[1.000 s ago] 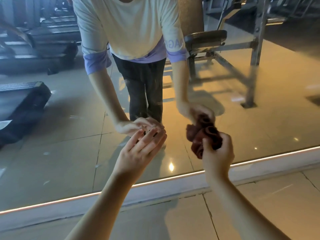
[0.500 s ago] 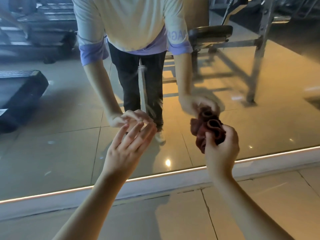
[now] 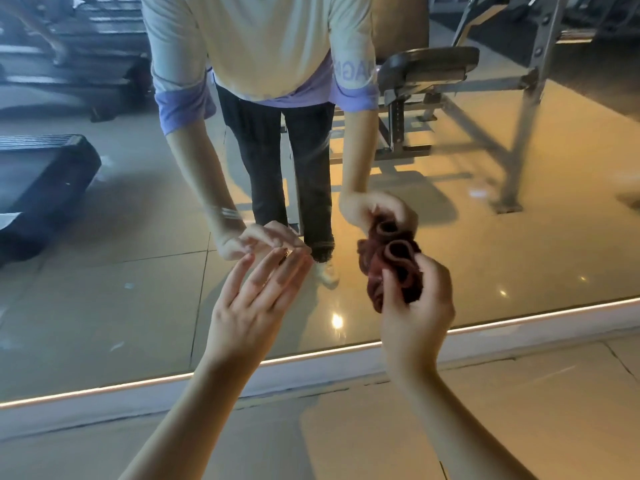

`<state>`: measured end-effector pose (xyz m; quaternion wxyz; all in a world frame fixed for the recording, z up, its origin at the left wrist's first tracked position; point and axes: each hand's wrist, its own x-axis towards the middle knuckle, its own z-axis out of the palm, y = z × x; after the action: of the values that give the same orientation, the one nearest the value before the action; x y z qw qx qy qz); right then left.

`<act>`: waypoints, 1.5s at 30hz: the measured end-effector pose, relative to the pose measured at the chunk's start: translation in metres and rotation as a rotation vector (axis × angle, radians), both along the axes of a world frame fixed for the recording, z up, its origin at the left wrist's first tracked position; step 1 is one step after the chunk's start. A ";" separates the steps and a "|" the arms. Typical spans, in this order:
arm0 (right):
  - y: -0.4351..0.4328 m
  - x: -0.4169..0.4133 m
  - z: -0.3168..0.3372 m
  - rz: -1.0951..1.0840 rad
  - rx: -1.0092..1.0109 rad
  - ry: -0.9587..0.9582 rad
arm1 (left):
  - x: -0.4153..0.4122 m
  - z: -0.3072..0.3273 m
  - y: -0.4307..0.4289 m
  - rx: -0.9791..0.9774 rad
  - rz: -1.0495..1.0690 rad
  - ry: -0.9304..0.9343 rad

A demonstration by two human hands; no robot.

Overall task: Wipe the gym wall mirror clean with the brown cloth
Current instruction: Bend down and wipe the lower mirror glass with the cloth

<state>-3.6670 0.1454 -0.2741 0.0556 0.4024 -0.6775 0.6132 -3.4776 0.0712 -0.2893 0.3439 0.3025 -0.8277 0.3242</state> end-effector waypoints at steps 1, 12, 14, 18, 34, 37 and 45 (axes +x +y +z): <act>-0.001 0.007 -0.003 0.069 0.007 0.090 | 0.001 -0.001 0.001 0.006 0.004 0.012; 0.002 0.020 0.010 0.463 0.101 0.014 | -0.037 -0.004 0.042 0.536 -0.110 0.336; 0.006 0.019 0.014 0.529 0.155 -0.126 | -0.049 -0.001 0.046 0.625 -0.124 0.490; 0.013 0.010 0.028 0.668 0.276 -0.367 | -0.063 0.003 0.049 0.706 -0.087 0.685; -0.043 -0.035 0.085 0.512 -0.149 1.335 | -0.071 -0.020 0.057 0.443 0.186 0.974; -0.063 -0.037 0.094 0.514 -0.254 1.562 | -0.084 -0.035 0.062 0.470 0.236 0.925; -0.094 -0.046 0.109 0.456 -0.449 1.852 | -0.105 -0.033 0.046 0.404 0.390 1.079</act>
<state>-3.7128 0.0518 -0.1653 0.5206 0.8259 -0.1393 0.1654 -3.5824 0.1173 -0.3221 0.5851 0.6293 -0.5111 0.0185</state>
